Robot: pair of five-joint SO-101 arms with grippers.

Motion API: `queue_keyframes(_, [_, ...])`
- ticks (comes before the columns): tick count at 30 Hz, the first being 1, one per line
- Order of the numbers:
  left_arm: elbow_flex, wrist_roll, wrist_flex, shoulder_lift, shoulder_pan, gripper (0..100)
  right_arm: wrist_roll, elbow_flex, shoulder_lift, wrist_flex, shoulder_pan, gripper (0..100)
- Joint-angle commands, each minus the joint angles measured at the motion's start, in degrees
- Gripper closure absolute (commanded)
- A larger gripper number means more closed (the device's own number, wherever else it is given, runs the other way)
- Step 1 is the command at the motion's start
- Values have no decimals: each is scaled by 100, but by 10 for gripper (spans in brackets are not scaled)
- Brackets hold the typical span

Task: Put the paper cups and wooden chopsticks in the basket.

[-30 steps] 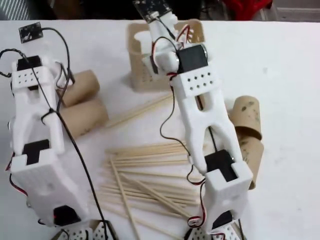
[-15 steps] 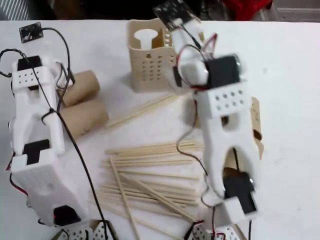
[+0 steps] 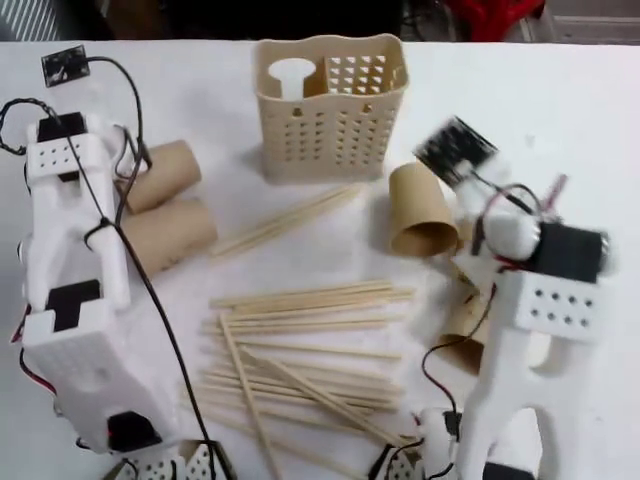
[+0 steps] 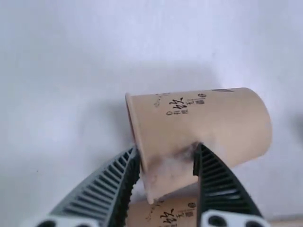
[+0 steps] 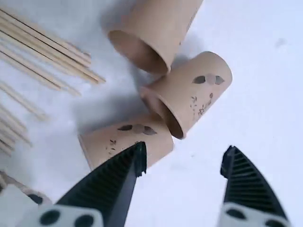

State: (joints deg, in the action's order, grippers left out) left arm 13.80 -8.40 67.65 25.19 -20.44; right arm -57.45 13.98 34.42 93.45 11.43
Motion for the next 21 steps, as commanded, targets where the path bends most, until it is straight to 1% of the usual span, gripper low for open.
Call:
queue_keyframes(1, [-281, 79, -308, -22, 163, 805, -1011, 598, 242, -690, 532, 724])
queue_keyframes(5, [-404, 79, -440, -22, 171, 805, -2374, 1538, 259, -1473, 892, 723])
queue_keyframes(8, [-440, 79, -448, -22, 180, 805, -2752, 2066, 259, -2009, 1051, 723])
queue_keyframes(17, [-571, 79, -598, -22, 171, 807, -2831, 3437, 251, -3670, 1033, 723])
queue_keyframes(20, [-571, 79, -598, -22, 171, 807, -2734, 3886, 251, -4347, 1007, 723])
queue_keyframes(21, [-571, 79, -598, -22, 171, 807, -2567, 4018, 251, -4620, 998, 723])
